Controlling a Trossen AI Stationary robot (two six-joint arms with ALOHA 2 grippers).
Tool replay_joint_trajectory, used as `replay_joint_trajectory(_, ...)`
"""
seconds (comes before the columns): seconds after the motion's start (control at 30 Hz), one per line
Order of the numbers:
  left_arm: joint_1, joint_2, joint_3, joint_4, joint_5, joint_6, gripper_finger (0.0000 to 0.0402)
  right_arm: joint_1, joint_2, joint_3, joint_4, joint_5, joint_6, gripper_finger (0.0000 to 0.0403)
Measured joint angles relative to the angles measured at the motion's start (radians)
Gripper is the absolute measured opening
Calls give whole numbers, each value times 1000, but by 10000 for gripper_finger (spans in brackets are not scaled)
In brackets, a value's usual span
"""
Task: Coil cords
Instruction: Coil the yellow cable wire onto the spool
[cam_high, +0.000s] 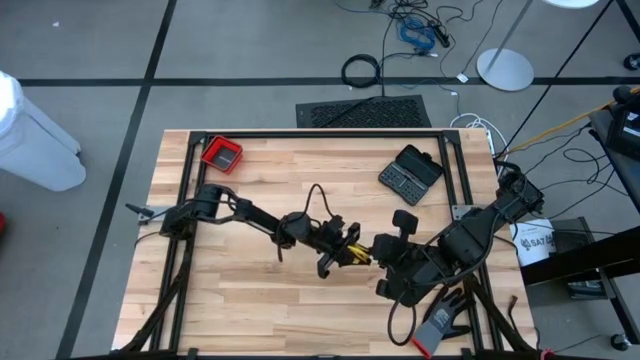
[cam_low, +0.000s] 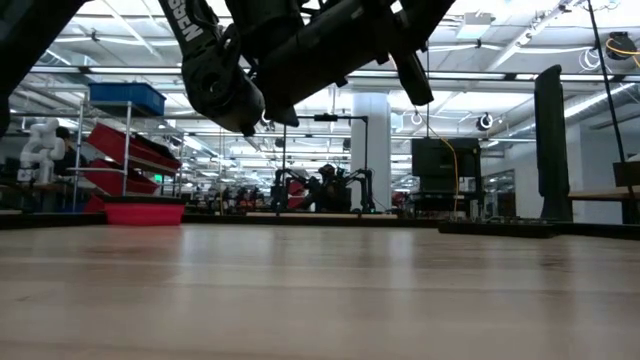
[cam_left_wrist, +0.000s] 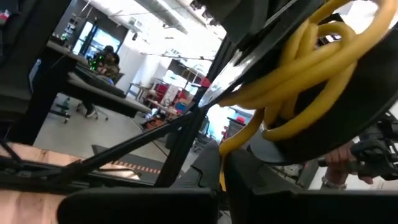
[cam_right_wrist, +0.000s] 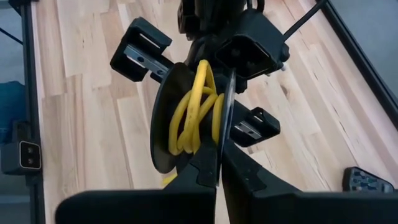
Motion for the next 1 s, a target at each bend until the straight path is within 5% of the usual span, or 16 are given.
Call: replay_joint_trajectory(1.0, 68, -9, -46, -41, 98, -80, 4, 47, -4, 0, -78, 8, 100, 0)
